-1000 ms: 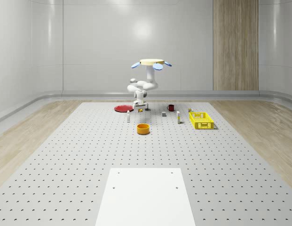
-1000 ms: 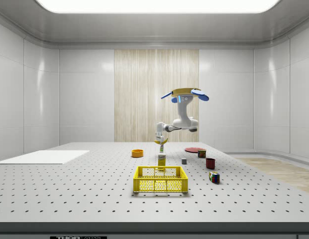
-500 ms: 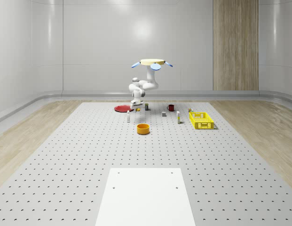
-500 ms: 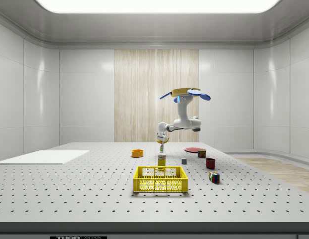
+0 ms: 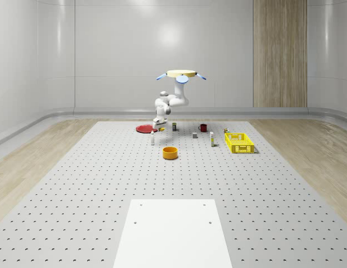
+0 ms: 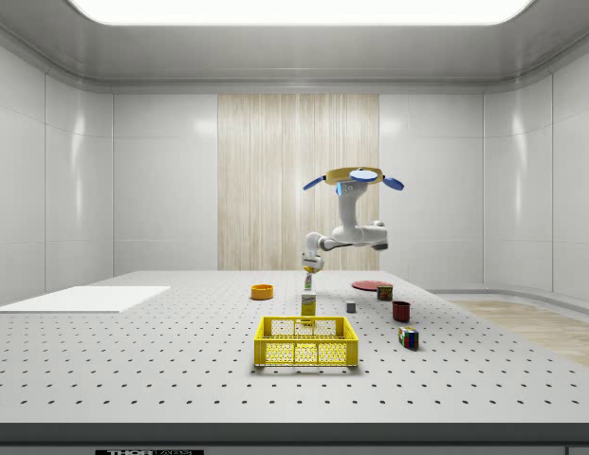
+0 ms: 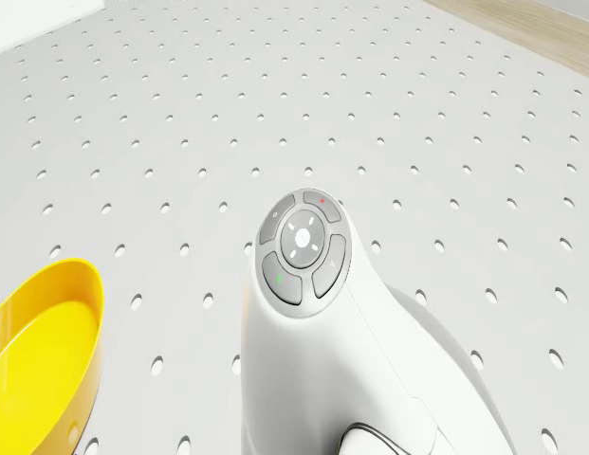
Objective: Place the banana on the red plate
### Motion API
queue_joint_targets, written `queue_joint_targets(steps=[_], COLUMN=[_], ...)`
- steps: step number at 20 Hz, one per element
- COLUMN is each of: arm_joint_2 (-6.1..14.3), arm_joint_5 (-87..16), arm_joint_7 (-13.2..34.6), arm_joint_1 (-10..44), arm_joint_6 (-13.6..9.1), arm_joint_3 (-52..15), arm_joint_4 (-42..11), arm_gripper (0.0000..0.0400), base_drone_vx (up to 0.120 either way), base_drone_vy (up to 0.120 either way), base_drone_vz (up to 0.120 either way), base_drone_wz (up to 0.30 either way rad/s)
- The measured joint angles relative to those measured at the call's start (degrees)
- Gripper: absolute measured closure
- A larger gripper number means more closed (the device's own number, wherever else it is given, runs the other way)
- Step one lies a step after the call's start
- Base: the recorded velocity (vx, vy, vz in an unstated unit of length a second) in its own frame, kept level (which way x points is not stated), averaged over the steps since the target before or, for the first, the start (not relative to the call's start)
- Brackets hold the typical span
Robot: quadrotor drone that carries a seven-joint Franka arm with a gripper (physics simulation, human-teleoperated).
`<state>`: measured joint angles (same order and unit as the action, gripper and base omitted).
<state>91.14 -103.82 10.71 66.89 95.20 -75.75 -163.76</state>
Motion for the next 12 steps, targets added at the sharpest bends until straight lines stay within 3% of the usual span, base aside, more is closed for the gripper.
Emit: queue_joint_targets(steps=[12], arm_joint_2=[0.94], arm_joint_5=[0.47], arm_joint_7=[-20.53], arm_joint_1=[0.24], arm_joint_6=[0.96], arm_joint_3=[-0.11], arm_joint_4=[0.06], arm_gripper=[0.0211], base_drone_vx=[0.0], base_drone_vy=[0.0], base_drone_vz=[0.0], base_drone_wz=[-0.3])
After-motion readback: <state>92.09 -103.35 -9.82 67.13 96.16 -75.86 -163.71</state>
